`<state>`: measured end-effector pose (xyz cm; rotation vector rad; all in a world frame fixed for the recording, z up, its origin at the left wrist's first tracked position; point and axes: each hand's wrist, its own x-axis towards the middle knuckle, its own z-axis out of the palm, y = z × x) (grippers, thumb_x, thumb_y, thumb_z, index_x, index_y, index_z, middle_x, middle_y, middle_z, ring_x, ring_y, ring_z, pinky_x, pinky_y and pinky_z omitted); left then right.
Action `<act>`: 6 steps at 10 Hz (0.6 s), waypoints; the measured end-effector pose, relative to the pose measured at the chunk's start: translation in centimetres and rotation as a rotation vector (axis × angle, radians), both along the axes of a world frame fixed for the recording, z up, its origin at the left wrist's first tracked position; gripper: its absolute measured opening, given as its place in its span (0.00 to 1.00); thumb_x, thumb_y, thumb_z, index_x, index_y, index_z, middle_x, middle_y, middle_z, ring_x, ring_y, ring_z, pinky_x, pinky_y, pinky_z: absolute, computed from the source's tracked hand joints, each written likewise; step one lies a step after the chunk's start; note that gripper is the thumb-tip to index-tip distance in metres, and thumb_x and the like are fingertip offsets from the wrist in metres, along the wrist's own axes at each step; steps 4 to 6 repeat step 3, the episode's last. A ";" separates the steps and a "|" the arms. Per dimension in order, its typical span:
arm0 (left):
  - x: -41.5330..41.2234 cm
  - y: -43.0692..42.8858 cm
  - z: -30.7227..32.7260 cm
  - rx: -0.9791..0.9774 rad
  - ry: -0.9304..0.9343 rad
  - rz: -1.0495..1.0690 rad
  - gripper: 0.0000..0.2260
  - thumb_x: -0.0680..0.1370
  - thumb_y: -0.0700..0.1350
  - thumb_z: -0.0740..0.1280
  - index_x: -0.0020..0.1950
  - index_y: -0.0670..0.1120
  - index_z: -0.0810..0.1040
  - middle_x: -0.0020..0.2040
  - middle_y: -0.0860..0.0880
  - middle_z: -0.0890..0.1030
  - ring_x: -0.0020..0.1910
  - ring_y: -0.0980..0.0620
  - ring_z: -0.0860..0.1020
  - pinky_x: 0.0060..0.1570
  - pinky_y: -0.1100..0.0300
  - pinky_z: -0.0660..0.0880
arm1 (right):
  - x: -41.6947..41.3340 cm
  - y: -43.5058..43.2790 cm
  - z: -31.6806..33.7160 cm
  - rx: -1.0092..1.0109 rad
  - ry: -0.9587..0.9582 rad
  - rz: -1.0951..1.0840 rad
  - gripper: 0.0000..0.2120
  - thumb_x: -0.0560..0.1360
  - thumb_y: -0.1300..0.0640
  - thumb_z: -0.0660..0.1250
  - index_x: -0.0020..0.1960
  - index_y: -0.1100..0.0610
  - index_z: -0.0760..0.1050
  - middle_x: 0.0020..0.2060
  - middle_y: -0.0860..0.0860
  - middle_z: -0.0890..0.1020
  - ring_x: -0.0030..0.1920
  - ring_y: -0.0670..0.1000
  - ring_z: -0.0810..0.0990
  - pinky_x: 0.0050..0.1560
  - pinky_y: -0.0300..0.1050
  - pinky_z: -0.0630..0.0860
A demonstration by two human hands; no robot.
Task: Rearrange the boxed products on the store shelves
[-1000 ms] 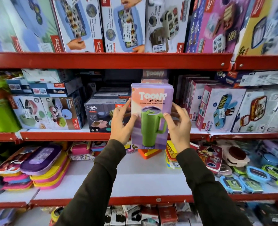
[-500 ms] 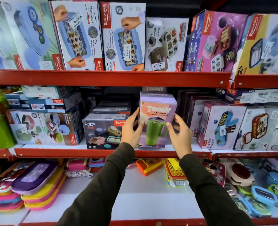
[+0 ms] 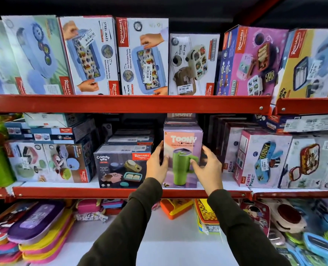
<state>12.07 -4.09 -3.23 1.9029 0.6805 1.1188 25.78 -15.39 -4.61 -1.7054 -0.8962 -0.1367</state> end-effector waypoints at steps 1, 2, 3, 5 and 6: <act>0.3 0.3 -0.3 0.005 0.026 0.007 0.25 0.82 0.38 0.62 0.79 0.48 0.63 0.73 0.45 0.75 0.68 0.53 0.72 0.68 0.61 0.67 | 0.2 0.3 -0.4 0.013 0.005 -0.008 0.31 0.76 0.59 0.74 0.76 0.52 0.69 0.70 0.54 0.79 0.68 0.57 0.79 0.67 0.61 0.79; 0.1 0.0 0.0 0.008 0.038 0.017 0.25 0.82 0.38 0.61 0.79 0.48 0.62 0.73 0.44 0.75 0.72 0.47 0.73 0.70 0.59 0.67 | 0.0 0.2 -0.2 -0.001 0.004 -0.006 0.31 0.76 0.59 0.74 0.76 0.51 0.68 0.70 0.54 0.78 0.68 0.57 0.79 0.66 0.62 0.79; 0.2 -0.7 0.2 -0.023 0.011 0.003 0.26 0.83 0.39 0.60 0.81 0.47 0.59 0.76 0.44 0.71 0.75 0.46 0.70 0.70 0.62 0.63 | -0.2 0.1 0.0 0.033 -0.009 -0.014 0.33 0.76 0.59 0.75 0.77 0.51 0.66 0.72 0.54 0.76 0.69 0.58 0.77 0.68 0.62 0.78; 0.2 -0.7 0.2 -0.023 0.011 0.003 0.26 0.83 0.39 0.60 0.81 0.47 0.59 0.76 0.44 0.71 0.75 0.46 0.70 0.70 0.62 0.63 | -0.2 0.1 0.0 0.033 -0.009 -0.014 0.33 0.76 0.59 0.75 0.77 0.51 0.66 0.72 0.54 0.76 0.69 0.58 0.77 0.68 0.62 0.78; 0.2 -0.7 0.2 -0.023 0.011 0.003 0.26 0.83 0.39 0.60 0.81 0.47 0.59 0.76 0.44 0.71 0.75 0.46 0.70 0.70 0.62 0.63 | -0.2 0.1 0.0 0.033 -0.009 -0.014 0.33 0.76 0.59 0.75 0.77 0.51 0.66 0.72 0.54 0.76 0.69 0.58 0.77 0.68 0.62 0.78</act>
